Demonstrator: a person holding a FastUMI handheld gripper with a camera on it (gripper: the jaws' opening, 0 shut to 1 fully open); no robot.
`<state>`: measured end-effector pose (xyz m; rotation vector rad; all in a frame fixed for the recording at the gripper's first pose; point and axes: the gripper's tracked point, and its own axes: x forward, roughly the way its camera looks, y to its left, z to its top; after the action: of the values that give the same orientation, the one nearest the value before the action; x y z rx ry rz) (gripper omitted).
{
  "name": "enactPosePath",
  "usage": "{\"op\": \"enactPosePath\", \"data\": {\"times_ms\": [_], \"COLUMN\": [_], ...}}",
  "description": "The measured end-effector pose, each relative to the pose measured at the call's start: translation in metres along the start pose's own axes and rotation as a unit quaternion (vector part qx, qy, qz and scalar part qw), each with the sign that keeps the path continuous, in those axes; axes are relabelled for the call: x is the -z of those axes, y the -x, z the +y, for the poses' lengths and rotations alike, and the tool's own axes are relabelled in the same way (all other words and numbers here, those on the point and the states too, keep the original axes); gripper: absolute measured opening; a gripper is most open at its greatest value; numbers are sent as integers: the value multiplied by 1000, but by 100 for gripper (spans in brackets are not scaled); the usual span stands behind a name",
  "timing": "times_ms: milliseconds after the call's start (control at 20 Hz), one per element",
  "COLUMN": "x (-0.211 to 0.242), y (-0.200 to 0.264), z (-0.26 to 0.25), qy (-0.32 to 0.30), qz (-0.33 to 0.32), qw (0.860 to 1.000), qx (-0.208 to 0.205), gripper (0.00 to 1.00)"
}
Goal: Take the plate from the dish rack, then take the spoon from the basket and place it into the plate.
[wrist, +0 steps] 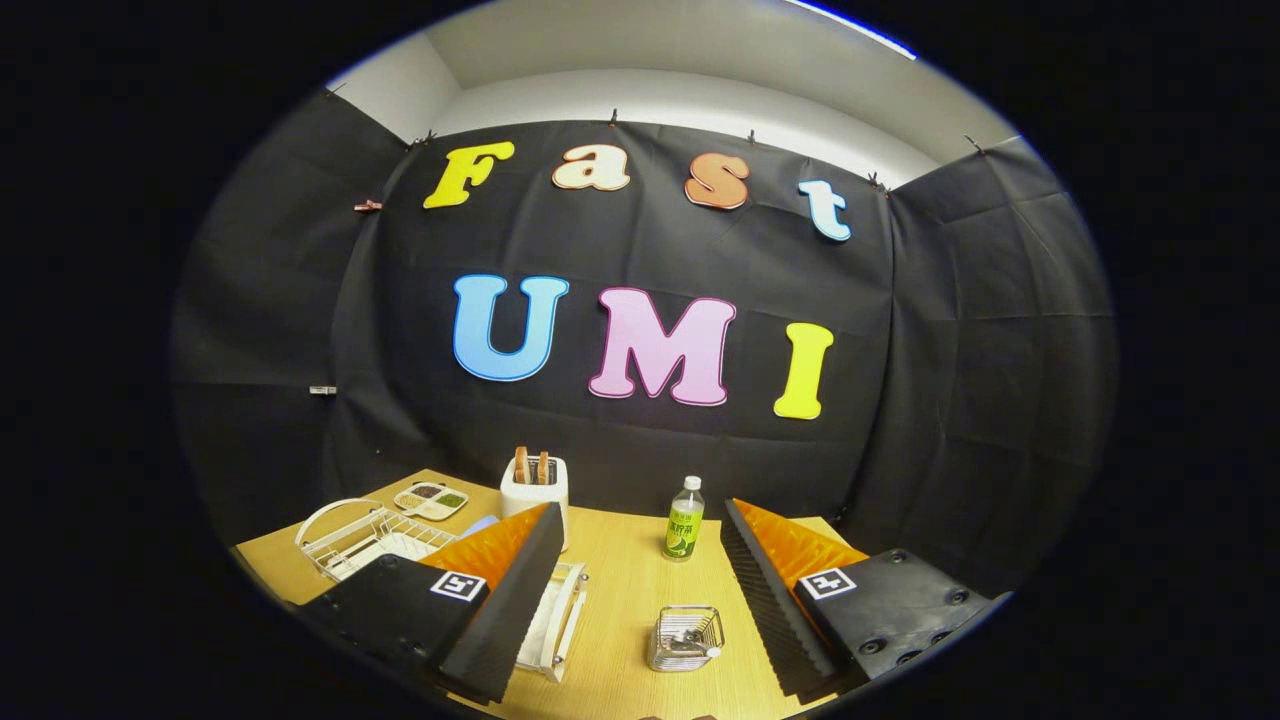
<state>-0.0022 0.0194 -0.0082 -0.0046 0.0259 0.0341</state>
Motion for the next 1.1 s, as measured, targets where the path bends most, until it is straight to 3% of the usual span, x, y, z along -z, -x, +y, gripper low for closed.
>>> {"op": "enactPosePath", "data": {"times_ms": [700,1100], "x": [2,-2], "y": [-17,-57], "z": [25,65], "qy": [-3,-21], "qz": [18,46], "qw": [1000,998], "qx": [-20,-46], "gripper": [97,97]}}
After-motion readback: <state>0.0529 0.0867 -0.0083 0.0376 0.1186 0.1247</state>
